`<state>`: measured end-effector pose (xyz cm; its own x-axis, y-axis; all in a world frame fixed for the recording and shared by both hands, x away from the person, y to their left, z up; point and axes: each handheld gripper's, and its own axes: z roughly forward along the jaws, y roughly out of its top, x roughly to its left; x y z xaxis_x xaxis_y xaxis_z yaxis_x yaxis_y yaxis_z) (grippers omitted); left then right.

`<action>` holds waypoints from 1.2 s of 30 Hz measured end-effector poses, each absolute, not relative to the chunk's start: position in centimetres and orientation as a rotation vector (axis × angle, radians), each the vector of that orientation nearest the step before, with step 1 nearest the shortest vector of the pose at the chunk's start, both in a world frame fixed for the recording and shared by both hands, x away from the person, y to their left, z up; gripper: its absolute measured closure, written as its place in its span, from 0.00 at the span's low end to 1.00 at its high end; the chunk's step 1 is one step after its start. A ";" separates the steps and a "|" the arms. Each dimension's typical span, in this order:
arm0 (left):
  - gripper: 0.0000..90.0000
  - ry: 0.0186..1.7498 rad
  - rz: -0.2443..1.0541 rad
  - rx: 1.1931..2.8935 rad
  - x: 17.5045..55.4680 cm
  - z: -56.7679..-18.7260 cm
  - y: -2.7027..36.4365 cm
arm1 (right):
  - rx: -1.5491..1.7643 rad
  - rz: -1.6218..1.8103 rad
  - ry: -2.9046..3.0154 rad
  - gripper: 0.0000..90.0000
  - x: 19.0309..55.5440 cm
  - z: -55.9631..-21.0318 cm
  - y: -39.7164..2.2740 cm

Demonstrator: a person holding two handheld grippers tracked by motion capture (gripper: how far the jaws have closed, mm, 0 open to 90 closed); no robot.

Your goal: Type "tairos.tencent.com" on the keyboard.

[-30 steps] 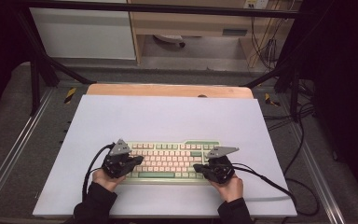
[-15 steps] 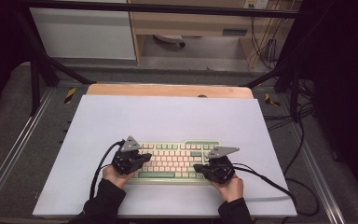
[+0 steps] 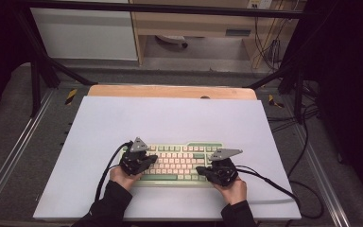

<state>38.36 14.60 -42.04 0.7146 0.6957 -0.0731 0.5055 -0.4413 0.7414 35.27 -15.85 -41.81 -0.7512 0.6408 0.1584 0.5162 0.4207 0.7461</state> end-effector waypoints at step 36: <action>1.00 0.883 0.313 2.134 37.9 -41.9 14.7 | 1.031 1.235 2.517 1.00 35.2 -41.8 -15.9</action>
<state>37.89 14.73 -41.92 0.7270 0.6833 -0.0673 0.4890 -0.4464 0.7494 35.21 -15.88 -41.76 -0.7511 0.6419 0.1541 0.5146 0.4231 0.7458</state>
